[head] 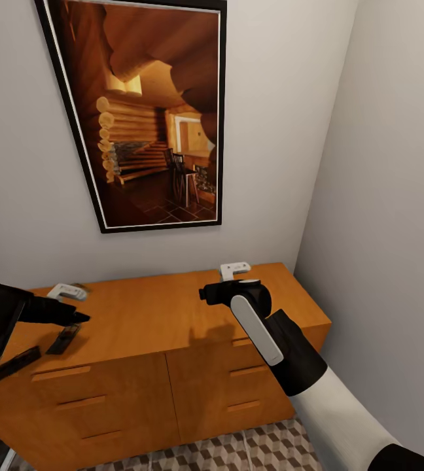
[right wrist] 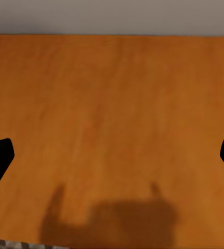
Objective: Take the four mousetraps from the cabinet in the bathroom and place them on the bathroom floor. Make sure all four end up on the same floor surface, and ensure that at least two of them are either under or directly next to the same bathroom sink.
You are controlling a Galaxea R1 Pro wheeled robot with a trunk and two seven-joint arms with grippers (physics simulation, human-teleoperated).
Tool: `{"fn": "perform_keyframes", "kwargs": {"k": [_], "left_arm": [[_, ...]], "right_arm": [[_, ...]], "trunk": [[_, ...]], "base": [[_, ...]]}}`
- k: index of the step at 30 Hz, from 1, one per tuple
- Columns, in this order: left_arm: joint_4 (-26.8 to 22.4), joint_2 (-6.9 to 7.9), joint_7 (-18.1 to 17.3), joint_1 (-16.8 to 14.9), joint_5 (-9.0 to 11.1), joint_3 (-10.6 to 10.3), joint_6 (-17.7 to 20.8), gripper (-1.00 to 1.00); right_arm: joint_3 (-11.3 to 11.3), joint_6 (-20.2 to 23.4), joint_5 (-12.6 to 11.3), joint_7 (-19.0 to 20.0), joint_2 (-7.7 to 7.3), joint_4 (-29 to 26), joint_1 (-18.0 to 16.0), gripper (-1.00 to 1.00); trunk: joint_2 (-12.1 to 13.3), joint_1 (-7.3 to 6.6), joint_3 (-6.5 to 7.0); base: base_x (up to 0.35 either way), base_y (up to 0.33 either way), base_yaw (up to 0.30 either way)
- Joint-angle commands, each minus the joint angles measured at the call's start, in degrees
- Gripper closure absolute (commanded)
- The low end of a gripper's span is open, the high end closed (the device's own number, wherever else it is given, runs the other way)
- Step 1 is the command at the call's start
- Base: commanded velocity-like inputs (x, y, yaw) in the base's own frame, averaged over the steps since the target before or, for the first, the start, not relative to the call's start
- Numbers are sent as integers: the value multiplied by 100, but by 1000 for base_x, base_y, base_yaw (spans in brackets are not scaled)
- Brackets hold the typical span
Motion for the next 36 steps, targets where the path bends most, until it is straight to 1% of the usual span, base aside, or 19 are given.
{"fn": "perform_keyframes", "kwargs": {"k": [1,3,4,8,9,10,11,14,15,17,20,25,27,28,33,36], "left_arm": [[-9,8,-62,-5,-51,10,35,-100],[-17,23,-68,-4,-50,53,37,-100],[-25,29,-72,-3,-46,182,39,-100],[-69,30,-73,-2,-35,351,40,-100],[-188,30,-78,-2,-28,539,43,-100],[-220,30,-79,-2,-27,593,44,-100],[-270,28,-81,-2,-26,714,46,-100],[-312,16,-82,-2,-28,890,47,-100],[-319,6,-82,-2,-25,979,48,-100],[-312,-15,-83,-2,-17,1077,48,-100],[-293,-41,-86,-2,-7,1117,52,-100],[-172,-139,-90,-2,4,1135,56,-100],[23,-188,-94,-2,11,1140,55,-100],[332,-220,-93,-2,18,1143,48,-100],[649,-242,-86,-2,38,1144,42,-100],[741,-246,-84,-2,42,1144,41,-100]], "right_arm": [[6,11,-55,-60,2,1,-7,-100],[6,10,-55,-59,9,10,-7,-100],[11,9,-55,-59,16,15,-7,-100],[12,9,-55,-59,21,17,-7,-100],[8,9,-55,-59,18,21,-7,-100],[8,9,-55,-59,18,23,-7,-100],[7,9,-55,-59,16,24,-7,-100],[7,9,-55,-59,20,26,-7,-100],[8,9,-55,-59,23,27,-7,-100],[9,9,-55,-59,25,27,-7,-100],[7,9,-55,-59,26,27,-7,-100],[6,9,-55,-59,22,28,-7,-100],[6,9,-55,-59,20,24,-7,-100],[6,9,-55,-61,19,21,-7,-100],[6,9,-55,-63,18,21,-7,-100],[6,9,-55,-65,18,23,-7,-100]], "trunk": [[-6,1,-8],[-6,1,-8],[-6,1,-8],[-6,1,-8],[-6,1,-8],[-6,1,-8],[-6,1,-8],[-6,1,-8],[-6,1,-8],[-6,1,-8],[-6,1,-8],[-6,1,-8],[-6,1,-8],[-6,1,-8],[-6,1,-8],[-6,1,-8]], "base": [[0,0,0],[0,0,0],[0,0,0],[0,0,0],[0,0,0],[0,0,0],[0,0,0],[-36,22,0],[-133,85,0],[-137,87,0],[-75,47,0],[-32,20,0],[-13,8,0],[-4,3,0],[-2,1,0],[0,0,0]]}}
